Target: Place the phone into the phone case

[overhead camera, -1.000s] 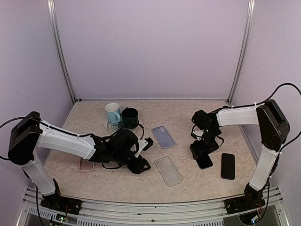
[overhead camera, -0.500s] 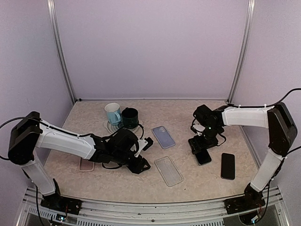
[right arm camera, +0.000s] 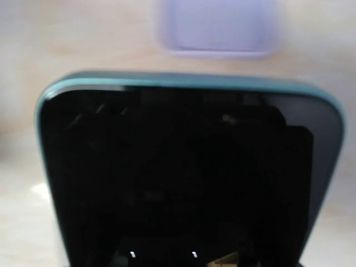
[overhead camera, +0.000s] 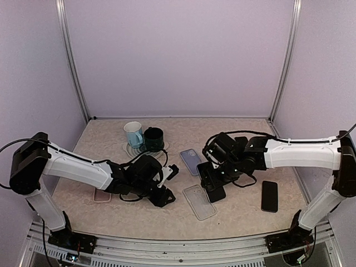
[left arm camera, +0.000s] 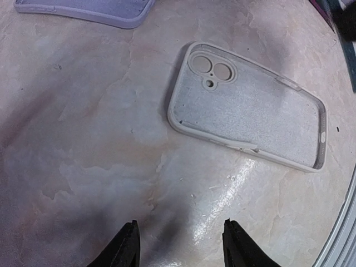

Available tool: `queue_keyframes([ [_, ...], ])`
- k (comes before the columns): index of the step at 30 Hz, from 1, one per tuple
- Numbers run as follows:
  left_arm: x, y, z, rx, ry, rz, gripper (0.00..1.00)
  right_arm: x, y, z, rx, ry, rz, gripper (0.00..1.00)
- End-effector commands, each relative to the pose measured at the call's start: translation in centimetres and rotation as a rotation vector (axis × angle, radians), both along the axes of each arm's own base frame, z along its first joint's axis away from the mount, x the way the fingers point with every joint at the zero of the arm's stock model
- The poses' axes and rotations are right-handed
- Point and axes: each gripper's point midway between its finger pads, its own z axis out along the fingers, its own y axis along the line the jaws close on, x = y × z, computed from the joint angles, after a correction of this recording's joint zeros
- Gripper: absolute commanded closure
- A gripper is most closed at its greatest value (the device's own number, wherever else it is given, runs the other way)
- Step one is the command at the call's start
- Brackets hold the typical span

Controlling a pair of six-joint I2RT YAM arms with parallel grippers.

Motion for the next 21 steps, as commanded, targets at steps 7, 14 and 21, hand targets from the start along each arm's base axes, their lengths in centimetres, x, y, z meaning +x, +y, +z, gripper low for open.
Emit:
queue_keyframes([
  [7,0.6,1.2,0.3,0.004,-0.024,0.045,0.49,-3.2,5.8,-0.8,0.048,-0.065,-0.043,0.43],
  [14,0.6,1.6,0.3,0.005,-0.024,0.054,0.49,-3.4,5.3,-3.1,-0.029,-0.053,-0.041,0.43],
  [21,0.7,1.5,-0.1,0.015,-0.019,0.051,0.49,-3.9,7.0,-3.9,-0.016,-0.047,-0.001,0.44],
])
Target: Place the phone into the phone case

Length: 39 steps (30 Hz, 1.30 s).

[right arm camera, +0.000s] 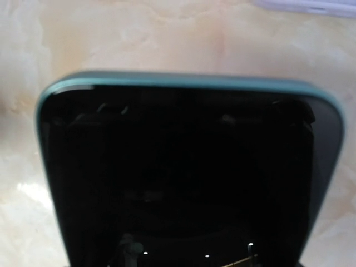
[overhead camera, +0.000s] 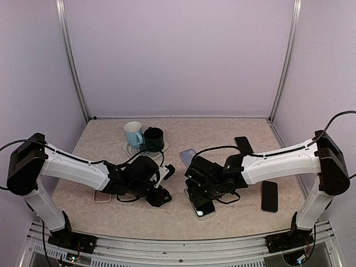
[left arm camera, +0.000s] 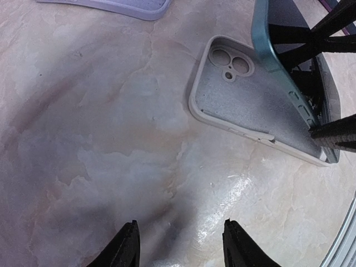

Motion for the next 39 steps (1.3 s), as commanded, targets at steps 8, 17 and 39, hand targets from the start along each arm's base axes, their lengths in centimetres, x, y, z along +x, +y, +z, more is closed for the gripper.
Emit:
queue_keyframes([
  [8,0.3,0.2,-0.2,0.004,0.0,0.01,0.49,-0.7,0.6,-0.6,-0.04,-0.017,0.007,0.44],
  [17,0.2,0.2,-0.5,0.006,0.009,0.008,0.49,-0.4,-0.1,-0.7,-0.099,-0.041,0.028,0.44],
  [39,0.0,0.4,-1.1,0.011,0.02,0.012,0.49,-2.5,-0.7,-5.1,-0.159,0.09,0.065,0.14],
])
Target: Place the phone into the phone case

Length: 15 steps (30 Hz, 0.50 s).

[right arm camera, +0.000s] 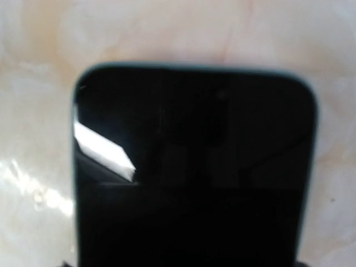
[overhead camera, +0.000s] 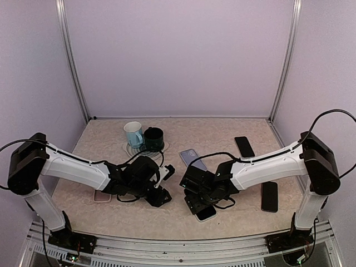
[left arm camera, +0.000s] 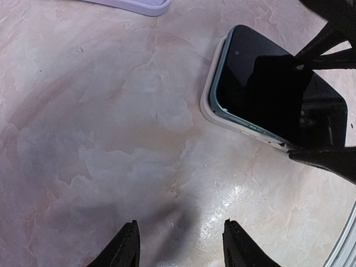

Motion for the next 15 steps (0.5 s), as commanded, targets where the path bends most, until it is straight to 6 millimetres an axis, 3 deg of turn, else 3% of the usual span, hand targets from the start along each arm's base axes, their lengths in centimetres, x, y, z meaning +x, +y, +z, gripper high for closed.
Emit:
queue_keyframes([
  [1,-0.1,0.2,-0.8,0.001,0.015,0.008,0.49,-1.7,-0.9,-1.6,-0.067,0.079,0.02,0.1],
  [4,-0.1,0.0,-0.6,-0.006,0.017,0.0,0.49,-1.6,-1.0,-1.2,-0.092,0.085,0.025,0.01],
  [15,0.5,-0.8,0.3,-0.017,0.009,0.001,0.48,-3.3,-0.5,-0.4,-0.042,0.212,0.072,0.01],
])
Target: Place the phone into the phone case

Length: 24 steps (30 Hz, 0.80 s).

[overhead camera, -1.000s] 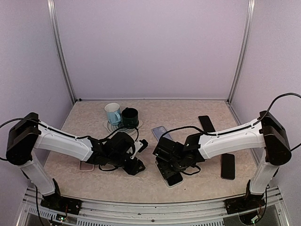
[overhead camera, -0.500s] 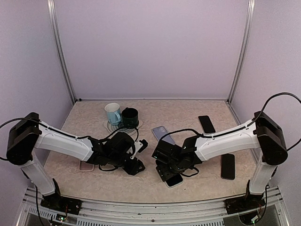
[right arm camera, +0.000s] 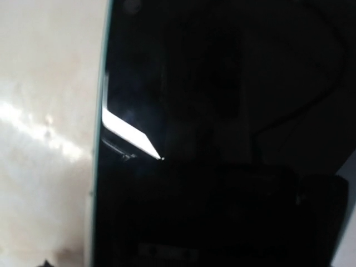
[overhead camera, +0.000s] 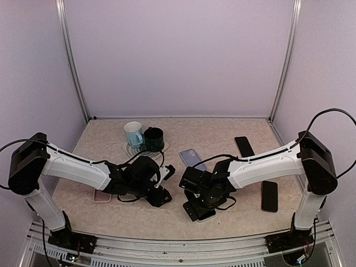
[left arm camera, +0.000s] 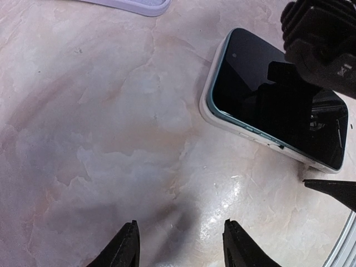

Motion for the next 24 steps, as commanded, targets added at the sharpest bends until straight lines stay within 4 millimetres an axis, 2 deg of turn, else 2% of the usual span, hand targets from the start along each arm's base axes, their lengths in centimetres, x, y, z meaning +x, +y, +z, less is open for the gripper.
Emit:
queue_keyframes([
  [1,0.5,-0.7,0.4,-0.017,0.006,0.003,0.48,-0.8,-0.3,0.5,-0.001,0.06,0.016,0.01],
  [6,0.5,-0.8,0.2,-0.003,0.012,0.001,0.49,-0.9,-0.6,0.6,0.0,0.087,0.018,0.01],
  [12,0.9,-1.2,1.0,-0.004,-0.002,-0.001,0.48,-1.3,-0.4,1.0,0.012,0.107,0.032,0.01],
  [21,1.0,-1.0,1.1,0.003,-0.004,0.007,0.48,-1.8,-1.2,-0.2,-0.005,0.152,0.039,0.01],
  [24,0.9,-0.9,0.9,0.008,-0.003,0.004,0.47,-1.3,-1.5,0.0,-0.032,0.134,0.032,0.01],
])
